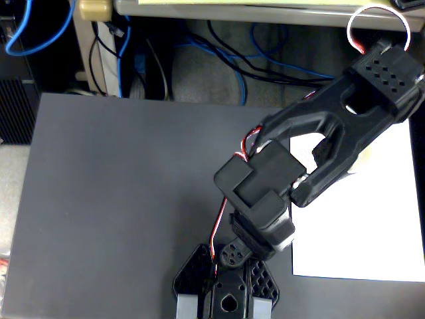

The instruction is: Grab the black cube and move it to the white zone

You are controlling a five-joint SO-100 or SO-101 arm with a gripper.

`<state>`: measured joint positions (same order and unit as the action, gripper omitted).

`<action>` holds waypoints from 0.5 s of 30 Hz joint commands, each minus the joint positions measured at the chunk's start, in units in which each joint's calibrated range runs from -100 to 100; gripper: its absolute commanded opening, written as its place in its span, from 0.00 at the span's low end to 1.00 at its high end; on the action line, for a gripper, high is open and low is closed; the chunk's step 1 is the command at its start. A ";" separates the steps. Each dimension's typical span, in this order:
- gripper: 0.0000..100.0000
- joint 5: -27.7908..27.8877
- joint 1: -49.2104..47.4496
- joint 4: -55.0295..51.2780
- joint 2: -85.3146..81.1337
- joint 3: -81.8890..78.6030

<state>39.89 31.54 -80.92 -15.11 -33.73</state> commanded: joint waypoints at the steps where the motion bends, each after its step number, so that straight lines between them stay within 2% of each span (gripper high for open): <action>1: 0.02 0.13 0.25 0.30 -1.23 1.00; 8: 0.03 0.55 0.25 0.21 -1.32 1.00; 11: 0.21 1.81 0.25 0.21 -1.32 1.09; 15: 0.32 3.01 0.25 0.13 -1.32 1.09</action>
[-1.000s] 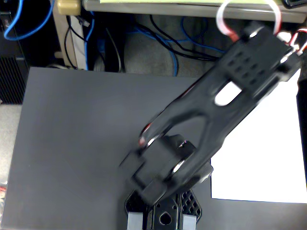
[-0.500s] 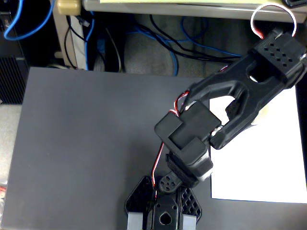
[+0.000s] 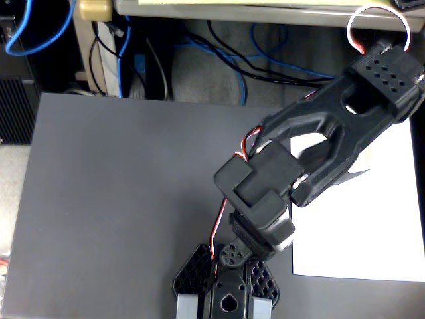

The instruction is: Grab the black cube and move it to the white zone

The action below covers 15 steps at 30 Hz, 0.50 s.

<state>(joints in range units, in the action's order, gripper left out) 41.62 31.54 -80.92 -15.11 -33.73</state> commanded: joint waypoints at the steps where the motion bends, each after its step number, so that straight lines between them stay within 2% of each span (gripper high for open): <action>1: 0.33 1.49 0.25 0.13 -1.32 1.09; 8: 0.33 1.02 0.18 -0.56 -1.40 3.18; 11: 0.33 0.81 -0.34 -14.80 -1.40 15.42; 15: 0.33 -0.55 -0.63 -15.65 -1.40 18.95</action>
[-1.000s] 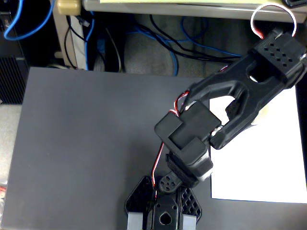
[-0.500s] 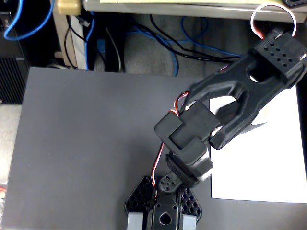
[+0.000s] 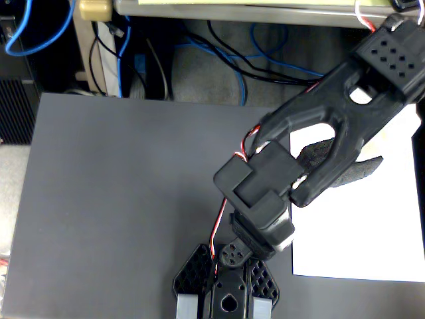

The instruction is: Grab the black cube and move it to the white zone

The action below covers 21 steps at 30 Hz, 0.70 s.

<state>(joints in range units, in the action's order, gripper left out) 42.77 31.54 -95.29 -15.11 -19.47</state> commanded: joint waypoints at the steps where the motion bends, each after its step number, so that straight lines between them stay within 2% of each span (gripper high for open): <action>1: 0.33 -2.75 -1.66 -1.19 -1.40 5.33; 8: 0.31 -15.85 -18.59 -1.10 -1.40 17.57; 11: 0.21 -18.73 -22.04 -1.02 -1.40 20.29; 15: 0.15 -23.39 -28.59 4.21 -1.40 21.37; 18: 0.01 -25.23 -30.21 4.38 -1.48 21.37; 21: 0.01 -27.53 -30.21 4.38 -9.55 21.37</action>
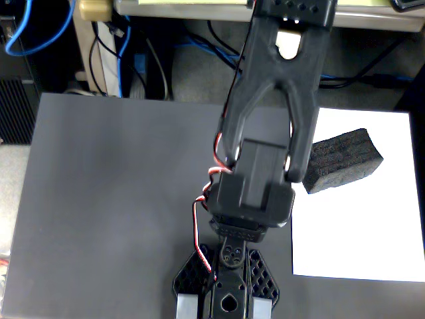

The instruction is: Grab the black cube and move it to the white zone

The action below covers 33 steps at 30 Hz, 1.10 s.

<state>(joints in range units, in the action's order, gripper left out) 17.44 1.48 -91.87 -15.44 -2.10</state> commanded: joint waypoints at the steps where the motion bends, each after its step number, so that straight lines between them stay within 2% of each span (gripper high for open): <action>1: 0.01 -2.62 -0.23 0.96 -14.67 3.46; 5: 0.01 -6.60 -9.72 -3.50 -29.46 2.83; 9: 0.01 -8.95 -11.19 -4.18 -32.90 2.83; 11: 0.01 -9.48 -11.26 -4.27 -36.85 0.29; 13: 0.01 -9.53 -11.26 -3.41 -43.82 -10.14; 19: 0.01 -12.99 -10.75 0.02 -73.64 -28.99; 25: 0.01 -13.46 -9.94 2.08 -83.47 -32.44; 28: 0.01 -13.56 -3.24 5.42 -84.31 -34.53; 31: 0.01 -13.25 -0.45 16.31 -84.31 -56.56; 33: 0.01 -12.99 -0.45 18.37 -84.31 -68.80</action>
<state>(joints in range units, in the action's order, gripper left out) 4.27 0.07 -78.78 -99.33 -55.03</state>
